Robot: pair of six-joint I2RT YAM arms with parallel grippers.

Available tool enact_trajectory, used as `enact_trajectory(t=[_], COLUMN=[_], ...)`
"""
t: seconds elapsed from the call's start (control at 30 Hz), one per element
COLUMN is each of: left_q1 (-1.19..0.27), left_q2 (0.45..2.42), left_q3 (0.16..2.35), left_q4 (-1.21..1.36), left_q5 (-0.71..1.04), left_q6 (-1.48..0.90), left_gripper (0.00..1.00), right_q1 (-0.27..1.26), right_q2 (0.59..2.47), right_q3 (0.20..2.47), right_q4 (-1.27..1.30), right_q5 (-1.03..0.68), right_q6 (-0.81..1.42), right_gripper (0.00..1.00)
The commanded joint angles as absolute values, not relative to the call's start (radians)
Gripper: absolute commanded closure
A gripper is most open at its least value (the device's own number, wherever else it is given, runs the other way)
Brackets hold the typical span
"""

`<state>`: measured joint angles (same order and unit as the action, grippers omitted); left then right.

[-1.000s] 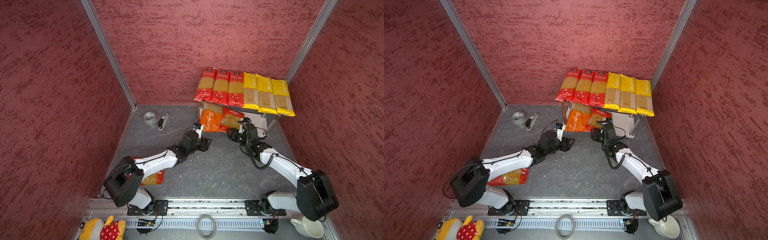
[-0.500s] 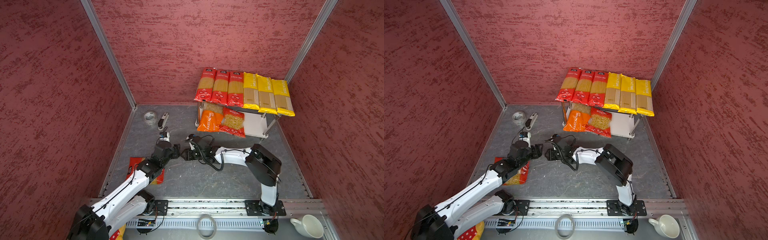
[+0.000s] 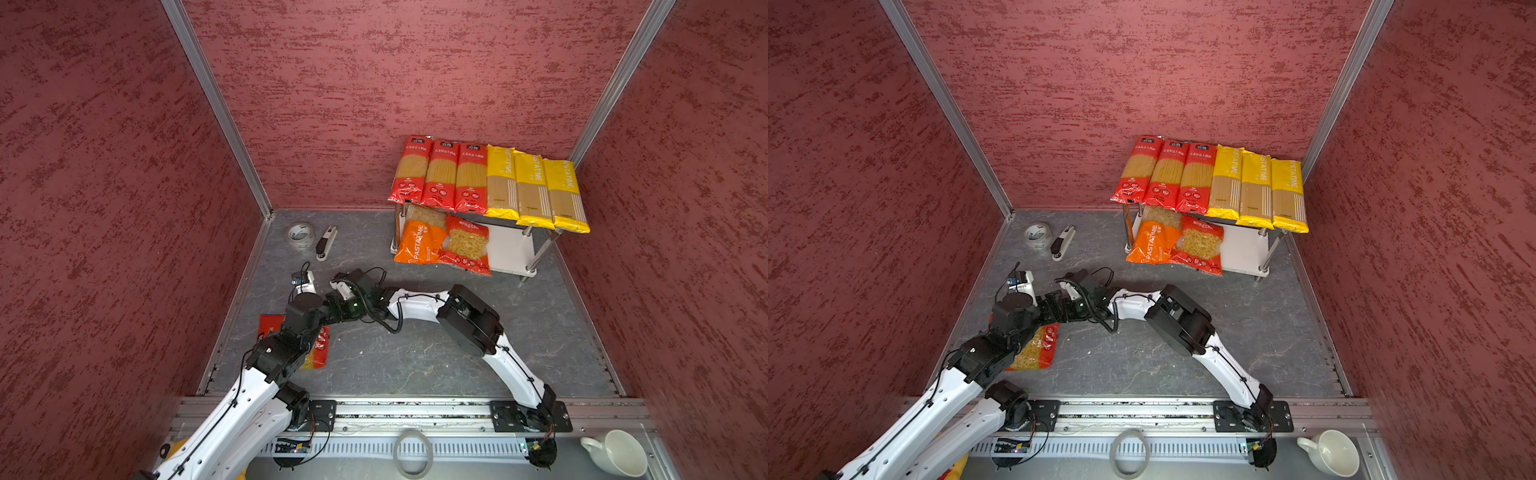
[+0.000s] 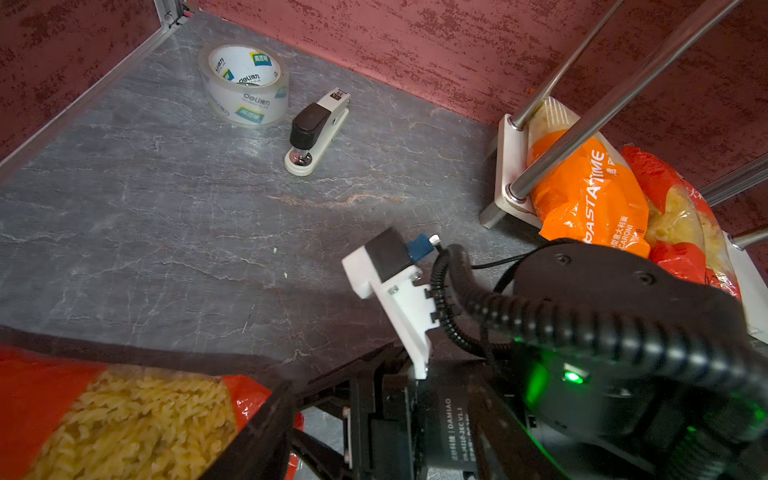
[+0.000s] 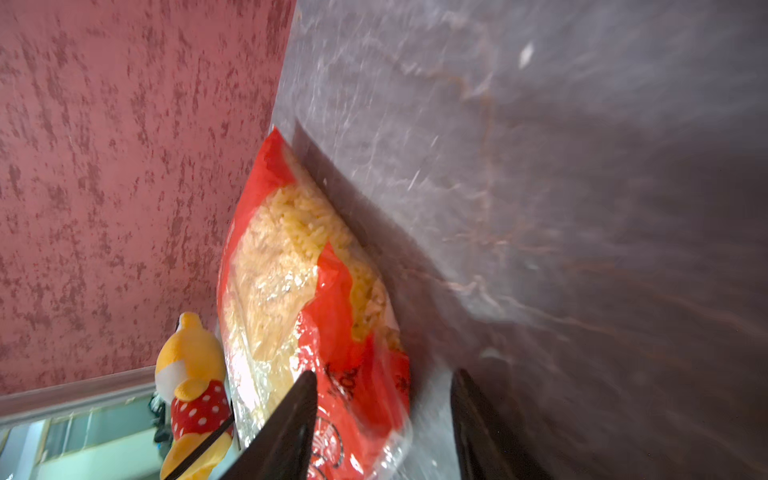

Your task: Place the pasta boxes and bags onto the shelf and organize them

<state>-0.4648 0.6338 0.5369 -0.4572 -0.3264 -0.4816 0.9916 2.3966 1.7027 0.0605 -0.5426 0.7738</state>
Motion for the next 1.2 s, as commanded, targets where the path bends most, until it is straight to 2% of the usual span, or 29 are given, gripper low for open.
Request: enact_trajectory(t=[0.0, 0.2, 0.37, 0.53, 0.7, 0.87, 0.97, 1.07, 1.17], left_q1=[-0.459, -0.461, -0.471, -0.486, -0.509, -0.568, -0.601, -0.604, -0.599], left_q2=[0.630, 0.623, 0.605, 0.606, 0.627, 0.739, 0.814, 0.857, 0.864], left_q3=[0.572, 0.597, 0.601, 0.605, 0.576, 0.538, 0.536, 0.532, 0.528], left_q4=[-0.481, -0.476, -0.473, -0.472, -0.428, -0.313, -0.261, -0.224, -0.215], left_q5=[-0.322, -0.304, -0.301, -0.299, -0.283, -0.250, -0.253, -0.236, -0.230], left_q6=[-0.469, -0.459, -0.463, -0.463, -0.496, -0.547, -0.555, -0.563, -0.570], left_gripper=[0.34, 0.34, 0.34, 0.34, 0.34, 0.34, 0.34, 0.33, 0.33], right_q1=[1.022, 1.028, 1.015, 0.951, 0.835, 0.733, 0.726, 0.748, 0.821], right_q2=[2.419, 2.408, 2.351, 2.227, 2.005, 1.789, 1.678, 1.600, 1.554], right_q3=[1.753, 1.737, 1.667, 1.512, 1.209, 0.938, 0.815, 0.725, 0.701], right_q4=[0.042, 0.049, 0.101, 0.153, 0.205, 0.155, 0.108, 0.087, 0.032], right_q5=[-0.616, -0.609, -0.570, -0.527, -0.455, -0.386, -0.361, -0.407, -0.444], right_q6=[0.773, 0.775, 0.788, 0.796, 0.793, 0.777, 0.778, 0.821, 0.822], right_gripper=[0.53, 0.87, 1.00, 1.00, 1.00, 1.00, 1.00, 0.96, 0.85])
